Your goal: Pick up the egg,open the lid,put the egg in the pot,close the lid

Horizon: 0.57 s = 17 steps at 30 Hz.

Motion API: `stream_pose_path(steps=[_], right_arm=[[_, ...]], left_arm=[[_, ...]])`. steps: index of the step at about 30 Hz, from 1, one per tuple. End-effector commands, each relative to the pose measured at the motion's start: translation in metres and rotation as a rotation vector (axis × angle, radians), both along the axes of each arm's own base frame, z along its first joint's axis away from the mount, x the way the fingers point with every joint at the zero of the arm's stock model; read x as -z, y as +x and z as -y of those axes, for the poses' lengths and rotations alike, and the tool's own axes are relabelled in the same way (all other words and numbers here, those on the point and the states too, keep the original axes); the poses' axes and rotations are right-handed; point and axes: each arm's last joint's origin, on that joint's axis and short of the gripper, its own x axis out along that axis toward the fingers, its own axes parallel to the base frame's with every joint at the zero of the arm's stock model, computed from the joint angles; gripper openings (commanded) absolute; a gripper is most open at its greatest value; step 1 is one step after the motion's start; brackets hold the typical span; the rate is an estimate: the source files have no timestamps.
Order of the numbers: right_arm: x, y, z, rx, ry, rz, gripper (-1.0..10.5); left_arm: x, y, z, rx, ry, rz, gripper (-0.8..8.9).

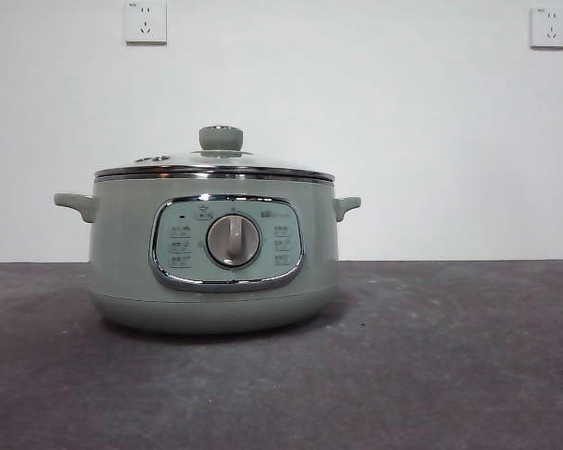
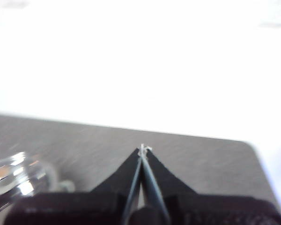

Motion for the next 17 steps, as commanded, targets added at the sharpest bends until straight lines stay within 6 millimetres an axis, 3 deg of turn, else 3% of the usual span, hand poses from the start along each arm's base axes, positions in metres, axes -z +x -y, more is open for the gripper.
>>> stream_pose_path(steps=[1,7,17], right_arm=[[0.026,-0.004,0.004,0.056,-0.010,0.041,0.0],[0.100,-0.006,0.009,0.135,-0.014,0.142,0.0],[0.251,0.015,0.012,0.169,0.000,0.102,0.0]], left_arm=[[0.003,0.000,0.000,-0.008,-0.010,-0.010,-0.03],[0.003,0.000,0.000,-0.008,-0.010,-0.010,-0.03],[0.003,0.000,0.000,-0.008,-0.010,-0.010,-0.03]])
